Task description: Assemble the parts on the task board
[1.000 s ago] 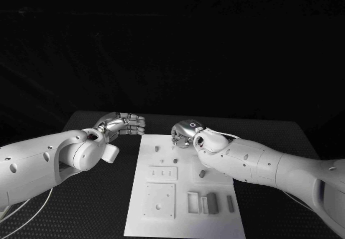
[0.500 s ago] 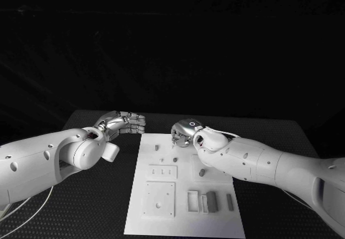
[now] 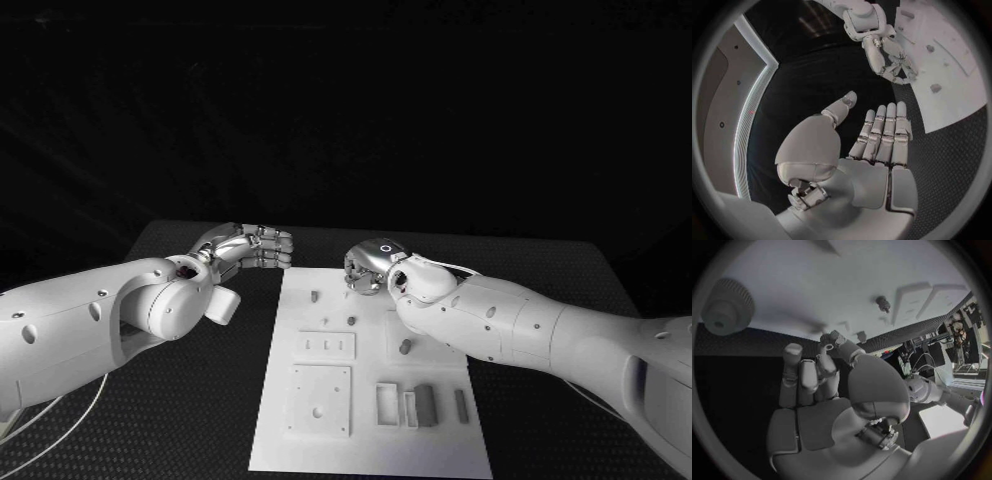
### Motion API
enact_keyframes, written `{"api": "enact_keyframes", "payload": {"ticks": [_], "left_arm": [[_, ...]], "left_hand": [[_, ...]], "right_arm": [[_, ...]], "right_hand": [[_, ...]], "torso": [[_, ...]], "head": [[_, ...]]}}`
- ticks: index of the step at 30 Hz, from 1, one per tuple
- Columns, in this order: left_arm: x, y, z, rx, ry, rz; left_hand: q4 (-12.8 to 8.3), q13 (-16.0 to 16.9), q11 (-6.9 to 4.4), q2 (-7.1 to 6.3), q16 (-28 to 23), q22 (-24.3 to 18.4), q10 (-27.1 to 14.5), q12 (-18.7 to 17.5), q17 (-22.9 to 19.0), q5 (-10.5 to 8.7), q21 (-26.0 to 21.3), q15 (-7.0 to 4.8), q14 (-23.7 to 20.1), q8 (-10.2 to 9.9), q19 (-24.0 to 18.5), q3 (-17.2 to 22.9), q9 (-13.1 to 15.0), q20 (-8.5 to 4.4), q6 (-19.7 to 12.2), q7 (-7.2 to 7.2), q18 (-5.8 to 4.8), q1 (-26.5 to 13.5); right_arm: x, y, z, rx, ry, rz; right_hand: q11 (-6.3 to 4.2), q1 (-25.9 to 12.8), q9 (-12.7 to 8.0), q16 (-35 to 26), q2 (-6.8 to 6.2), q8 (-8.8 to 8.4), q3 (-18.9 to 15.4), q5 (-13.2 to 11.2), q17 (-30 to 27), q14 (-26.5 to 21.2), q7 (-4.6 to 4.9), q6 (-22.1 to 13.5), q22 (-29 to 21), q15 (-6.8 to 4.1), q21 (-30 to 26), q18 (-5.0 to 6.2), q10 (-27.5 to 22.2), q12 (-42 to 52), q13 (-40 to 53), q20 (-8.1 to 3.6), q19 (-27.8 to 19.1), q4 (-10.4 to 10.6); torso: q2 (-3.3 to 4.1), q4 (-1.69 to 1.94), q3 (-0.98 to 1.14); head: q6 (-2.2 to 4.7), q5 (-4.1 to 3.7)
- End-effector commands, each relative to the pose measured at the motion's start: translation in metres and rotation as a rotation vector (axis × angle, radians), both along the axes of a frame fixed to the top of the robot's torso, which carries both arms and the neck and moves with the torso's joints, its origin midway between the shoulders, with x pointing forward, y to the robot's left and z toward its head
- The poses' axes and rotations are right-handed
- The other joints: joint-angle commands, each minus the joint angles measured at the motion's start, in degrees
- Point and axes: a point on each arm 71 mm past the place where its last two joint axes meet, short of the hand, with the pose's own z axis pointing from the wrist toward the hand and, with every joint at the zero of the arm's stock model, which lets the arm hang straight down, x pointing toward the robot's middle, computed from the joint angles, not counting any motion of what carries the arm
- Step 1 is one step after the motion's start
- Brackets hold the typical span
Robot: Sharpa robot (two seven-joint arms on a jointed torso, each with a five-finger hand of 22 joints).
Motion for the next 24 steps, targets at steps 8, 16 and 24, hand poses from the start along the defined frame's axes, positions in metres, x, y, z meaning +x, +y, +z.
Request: {"api": "enact_keyframes", "payload": {"ticks": [8,16,24], "left_arm": [[0.0003,-0.0033,0.0018,-0.009,-0.004,-0.019],[0.0003,-0.0026,0.0018,-0.009,-0.004,-0.017],[0.0003,-0.0021,0.0017,-0.009,-0.002,-0.016]], "left_hand": [[0.09,-0.08,0.07,0.08,-0.27,-0.08,0.24,-0.39,0.08,-0.25,-0.33,0.06,0.36,-0.32,0.49,-0.43,-0.09,0.05,0.49,2.31,0.44,-0.55],[0.09,-0.09,0.08,0.08,-0.29,-0.08,0.24,-0.42,0.08,-0.25,-0.35,0.07,0.36,-0.34,0.50,-0.45,-0.10,0.05,0.49,2.30,0.43,-0.55],[0.12,-0.10,0.10,0.08,-0.33,-0.10,0.22,-0.47,0.09,-0.26,-0.38,0.08,0.36,-0.37,0.50,-0.50,-0.13,0.07,0.47,2.31,0.42,-0.63]], "right_arm": [[-0.0009,0.0011,-0.0057,-0.031,0.047,0.007],[-0.0010,0.0010,-0.0041,0.001,0.038,0.002],[-0.0013,0.0004,-0.0037,0.006,0.035,-0.001]], "right_hand": [[0.54,-0.63,-0.07,-0.08,-1.11,-0.62,0.42,0.17,-1.01,-0.19,1.50,0.41,0.82,0.24,-0.14,1.26,-0.73,-1.05,-0.88,-0.33,-0.03,0.02],[2.43,-1.13,-1.56,-0.15,-2.58,-4.12,0.60,0.17,-2.40,-1.35,3.49,-5.14,0.80,1.97,-0.48,1.26,-2.32,-2.52,-2.55,-0.16,-0.22,0.19],[3.19,-1.63,-2.14,-0.09,-3.41,-5.12,0.70,0.18,-2.91,-1.73,4.26,-6.69,0.76,2.74,-0.63,1.26,-2.76,-2.55,-2.77,-0.02,-0.16,0.58]], "torso": [[0.00,-0.08,-0.03],[-0.05,-0.05,-0.03],[-0.02,-0.09,0.01]], "head": [[-0.21,0.05],[-0.24,0.04],[-0.26,0.05]]}}
